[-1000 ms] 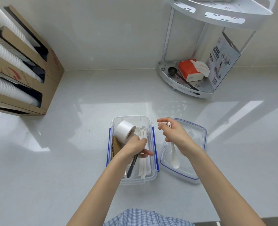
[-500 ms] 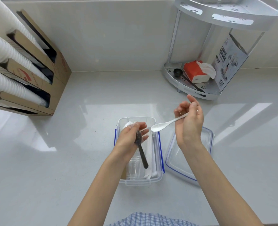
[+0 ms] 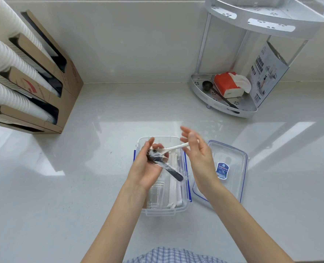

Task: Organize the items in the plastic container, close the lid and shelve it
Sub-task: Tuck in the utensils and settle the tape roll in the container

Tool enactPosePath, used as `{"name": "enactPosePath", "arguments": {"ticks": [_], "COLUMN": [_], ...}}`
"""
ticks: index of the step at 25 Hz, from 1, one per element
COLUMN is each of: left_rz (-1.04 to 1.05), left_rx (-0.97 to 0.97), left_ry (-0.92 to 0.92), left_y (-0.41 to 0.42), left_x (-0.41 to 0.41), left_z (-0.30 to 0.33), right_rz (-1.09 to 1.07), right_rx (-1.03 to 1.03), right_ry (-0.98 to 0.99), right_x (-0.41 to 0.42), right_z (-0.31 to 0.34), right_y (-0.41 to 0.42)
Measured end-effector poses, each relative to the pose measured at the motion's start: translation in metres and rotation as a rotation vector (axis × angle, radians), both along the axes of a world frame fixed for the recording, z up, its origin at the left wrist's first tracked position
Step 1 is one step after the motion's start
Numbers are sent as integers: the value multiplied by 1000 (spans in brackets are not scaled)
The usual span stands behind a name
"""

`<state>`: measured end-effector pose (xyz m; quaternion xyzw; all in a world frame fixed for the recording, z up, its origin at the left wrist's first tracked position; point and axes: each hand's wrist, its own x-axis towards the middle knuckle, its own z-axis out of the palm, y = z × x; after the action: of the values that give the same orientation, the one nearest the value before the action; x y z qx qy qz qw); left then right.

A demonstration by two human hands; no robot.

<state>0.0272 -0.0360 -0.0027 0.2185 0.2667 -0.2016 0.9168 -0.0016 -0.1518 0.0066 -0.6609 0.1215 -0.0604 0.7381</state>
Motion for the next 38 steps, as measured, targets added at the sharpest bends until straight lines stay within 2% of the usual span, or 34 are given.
{"name": "enactPosePath", "arguments": {"ticks": [2, 5, 8, 10, 13, 19, 22, 25, 26, 28, 33, 38], "left_rz": [75, 119, 65, -20, -175, -297, -378, -480, -528, -608, -710, -969], "left_rx": [1, 79, 275, 429, 548, 699, 934, 1346, 1443, 1559, 1658, 1713], "left_ry": [8, -13, -142, -241, -318, -372, -407, -645, -728, -774, -867, -914], "left_y": [9, 12, 5, 0, -7, -12, -11, -4, -2, 2, 4, 3], "left_x": [4, 4, 2, 0, -3, -4, -5, -10, -12, -14, -20, -21], "left_z": [-4, -2, 1, 2, 3, 2, -5, -18, -24, -32, -39, -45], "right_rz": [205, 481, 591, 597, 570, 547, 510, 526, 546, 573, 599, 660], "right_rx": [-138, -136, -193, -356, -600, -685, -724, -834, -857, -882, -975, -1065], "right_ry": [157, 376, 402, 346, 293, 320, 342, 366, 383, 406, 455, 548], "right_x": [-13, -27, -29, -26, -21, -5, -1, 2, 2, 1, -4, -4], "right_z": [-6, -10, -10, -7, -2, -1, -4, -7, -8, -10, -23, -24], "right_y": [-8, -14, -13, -10, -2, -1, -2, -1, 1, 6, 15, 20]}}
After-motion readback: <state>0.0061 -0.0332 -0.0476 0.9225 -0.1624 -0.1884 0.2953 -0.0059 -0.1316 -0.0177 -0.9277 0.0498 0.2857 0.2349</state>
